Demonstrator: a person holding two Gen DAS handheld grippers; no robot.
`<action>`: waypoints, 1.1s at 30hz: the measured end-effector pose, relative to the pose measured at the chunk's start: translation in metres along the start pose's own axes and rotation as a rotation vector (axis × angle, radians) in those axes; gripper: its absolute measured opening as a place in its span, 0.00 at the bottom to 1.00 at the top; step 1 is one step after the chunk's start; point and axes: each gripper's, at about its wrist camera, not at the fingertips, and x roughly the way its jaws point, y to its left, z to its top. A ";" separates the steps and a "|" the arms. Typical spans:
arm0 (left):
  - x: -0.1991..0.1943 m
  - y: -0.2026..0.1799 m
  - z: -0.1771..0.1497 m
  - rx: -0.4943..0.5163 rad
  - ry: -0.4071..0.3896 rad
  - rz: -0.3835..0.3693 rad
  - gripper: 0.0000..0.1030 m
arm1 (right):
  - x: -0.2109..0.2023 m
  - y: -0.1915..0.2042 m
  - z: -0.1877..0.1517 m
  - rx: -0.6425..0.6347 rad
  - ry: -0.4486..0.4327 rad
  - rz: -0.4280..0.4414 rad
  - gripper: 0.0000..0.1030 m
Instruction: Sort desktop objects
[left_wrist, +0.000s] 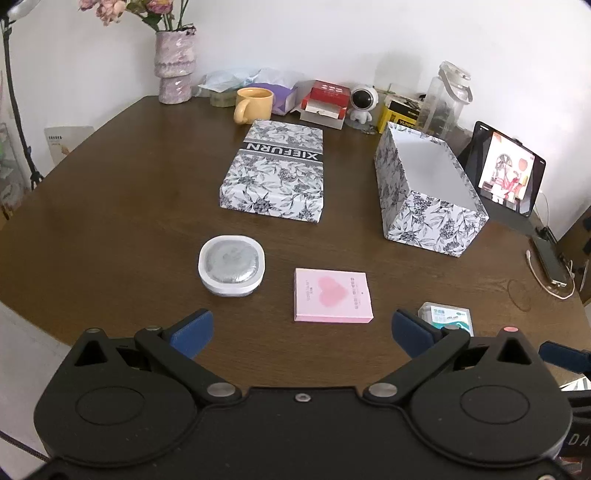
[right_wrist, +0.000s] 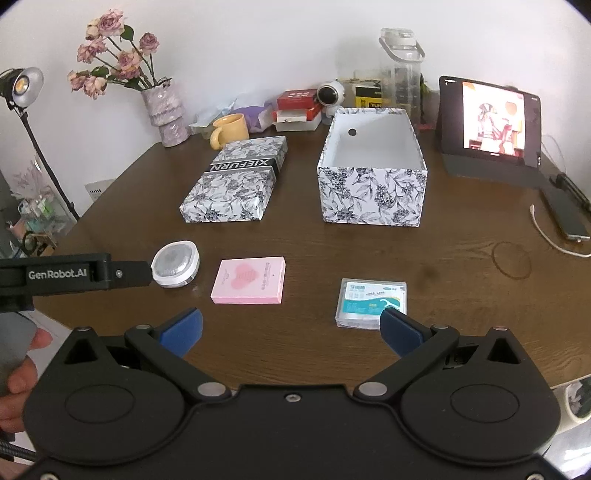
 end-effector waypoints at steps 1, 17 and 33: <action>0.000 -0.001 0.000 0.005 -0.002 0.001 1.00 | 0.001 0.000 0.001 -0.001 0.000 0.002 1.00; 0.008 0.006 0.003 -0.015 0.015 0.054 1.00 | 0.010 0.003 0.001 -0.038 0.008 0.001 1.00; 0.032 0.019 0.014 -0.057 0.022 0.083 1.00 | 0.022 0.003 0.014 -0.094 0.016 0.005 1.00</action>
